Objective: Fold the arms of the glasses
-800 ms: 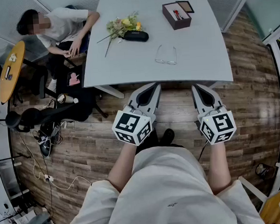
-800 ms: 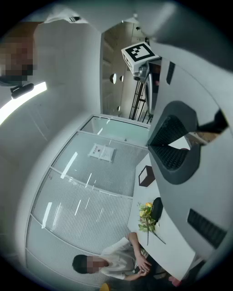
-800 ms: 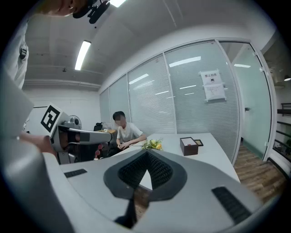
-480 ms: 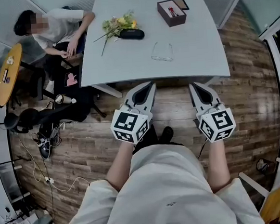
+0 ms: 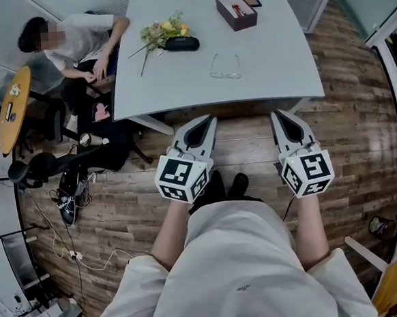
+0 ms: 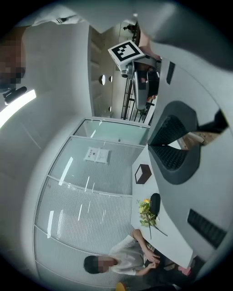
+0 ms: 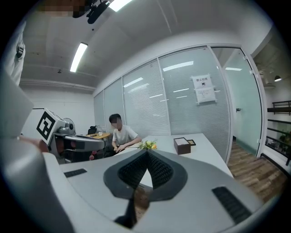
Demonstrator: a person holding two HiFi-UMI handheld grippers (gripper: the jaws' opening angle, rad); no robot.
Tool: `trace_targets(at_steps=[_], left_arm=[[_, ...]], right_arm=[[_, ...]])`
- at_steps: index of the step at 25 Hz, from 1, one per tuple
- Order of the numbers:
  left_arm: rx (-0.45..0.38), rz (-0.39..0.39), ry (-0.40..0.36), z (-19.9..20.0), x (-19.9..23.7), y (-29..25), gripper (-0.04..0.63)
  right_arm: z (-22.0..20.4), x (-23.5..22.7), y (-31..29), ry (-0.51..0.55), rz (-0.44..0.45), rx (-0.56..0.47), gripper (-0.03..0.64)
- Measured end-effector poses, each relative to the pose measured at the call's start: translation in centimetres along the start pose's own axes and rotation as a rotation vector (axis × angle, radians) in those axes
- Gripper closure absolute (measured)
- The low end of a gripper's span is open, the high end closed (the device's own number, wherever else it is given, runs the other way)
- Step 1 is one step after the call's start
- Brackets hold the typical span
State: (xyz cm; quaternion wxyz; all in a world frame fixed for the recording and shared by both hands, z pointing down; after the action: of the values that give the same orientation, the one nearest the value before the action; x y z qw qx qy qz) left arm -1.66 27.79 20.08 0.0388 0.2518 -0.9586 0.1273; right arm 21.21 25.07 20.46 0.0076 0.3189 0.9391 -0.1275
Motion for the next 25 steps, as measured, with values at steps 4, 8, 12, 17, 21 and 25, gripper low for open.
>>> trace_targets(at_steps=[4,8,12,17,21,25], left_arm=[[0.004,0.011,-0.003,-0.1,-0.8,0.4,0.575],[0.009,0.019,-0.007,-0.3,-1.2,1.0,0.574],[0.017,0.017,-0.008,-0.7,-0.7,1.3,0.502],[0.035,0.0,-0.014,-1.0,0.1,1.0,0.456],[0.037,-0.01,-0.011,-0.9,1.3,0.0,0.448],[0.045,-0.019,-0.003,-0.7,2.8,-1.1,0.449]], right_arm=[[-0.6,0.2,0.6,-0.01,0.019,0.011,0.606],[-0.9,0.8,0.8,-0.005,0.041,0.023,0.572],[-1.1,1.4,0.3,0.0,0.062,0.028,0.53],[-1.4,1.7,-0.6,0.001,0.08,0.053,0.445],[-1.0,1.5,-1.9,0.016,0.09,0.067,0.436],[-0.6,1.0,-3.5,0.019,0.085,0.079,0.436]])
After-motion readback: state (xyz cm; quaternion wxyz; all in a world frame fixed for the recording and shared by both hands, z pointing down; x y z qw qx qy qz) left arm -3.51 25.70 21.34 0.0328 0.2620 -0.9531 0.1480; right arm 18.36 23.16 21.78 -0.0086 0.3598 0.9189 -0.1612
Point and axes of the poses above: the fingertips, and each gripper's own axes: y backward along the fingers, x to its left, z out of its top, the point moved 8 cm from there along y, backward along the fingers
